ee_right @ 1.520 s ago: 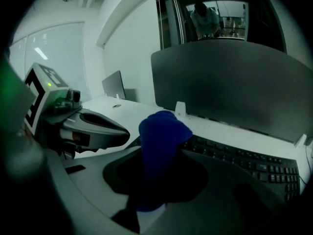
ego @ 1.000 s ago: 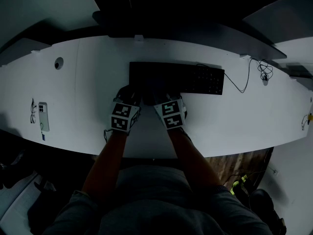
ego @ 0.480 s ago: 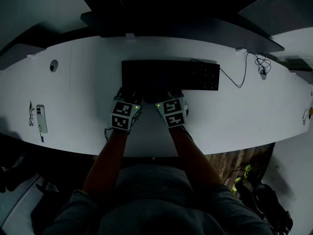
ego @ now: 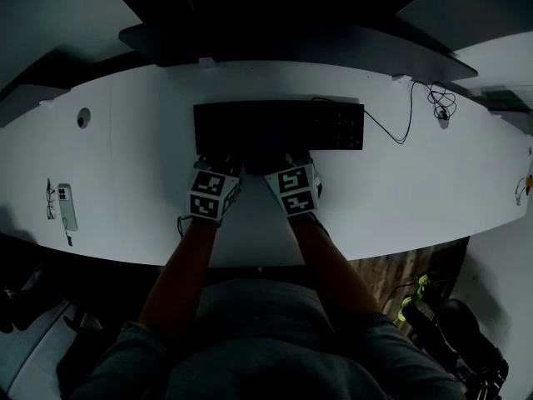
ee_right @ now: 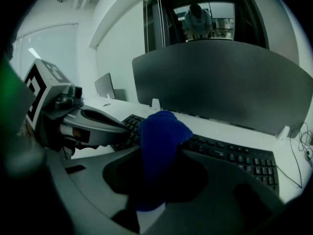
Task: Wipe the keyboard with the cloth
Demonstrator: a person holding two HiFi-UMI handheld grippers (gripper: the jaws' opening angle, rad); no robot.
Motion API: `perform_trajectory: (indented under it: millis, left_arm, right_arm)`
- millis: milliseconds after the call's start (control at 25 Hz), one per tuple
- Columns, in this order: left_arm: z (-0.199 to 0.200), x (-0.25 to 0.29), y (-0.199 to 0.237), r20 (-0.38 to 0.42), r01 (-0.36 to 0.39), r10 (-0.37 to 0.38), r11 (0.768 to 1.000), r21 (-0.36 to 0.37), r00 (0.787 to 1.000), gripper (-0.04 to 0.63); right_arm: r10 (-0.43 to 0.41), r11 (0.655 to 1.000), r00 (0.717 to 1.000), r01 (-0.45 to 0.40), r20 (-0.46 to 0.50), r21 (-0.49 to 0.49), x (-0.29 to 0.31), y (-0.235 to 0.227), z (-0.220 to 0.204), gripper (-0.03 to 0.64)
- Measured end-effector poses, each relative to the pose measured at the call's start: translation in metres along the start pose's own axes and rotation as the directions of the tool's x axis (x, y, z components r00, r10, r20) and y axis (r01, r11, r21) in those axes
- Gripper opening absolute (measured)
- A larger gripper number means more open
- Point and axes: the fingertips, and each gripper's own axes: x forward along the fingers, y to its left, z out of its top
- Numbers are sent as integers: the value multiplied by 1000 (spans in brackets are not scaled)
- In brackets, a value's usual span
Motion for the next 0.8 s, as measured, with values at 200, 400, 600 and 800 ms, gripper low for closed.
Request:
perform_trajectory:
  millis: [200,400,600,800]
  left_arm:
    - [5,10,-12,-1,12,-12,1000,9,1000,8]
    - [5,19,-24,-7,22,-22,1000,15,1000,8]
    - [5,27,-36,-12,29,-29,999,22,1000,8]
    - [8,35,-49,-14,39,-38,999,28,999,8]
  right_arm:
    - [-6,1000,1000,6,3,8,-7,-11,-5,123]
    - [-26,1000,1000,26,3,12,-16,-25,-11,123]
    - [-42,999,999,41,4,21,-25,-40,-19,123]
    - [-58,998,998,58,5,26,-34,-54,-25,123]
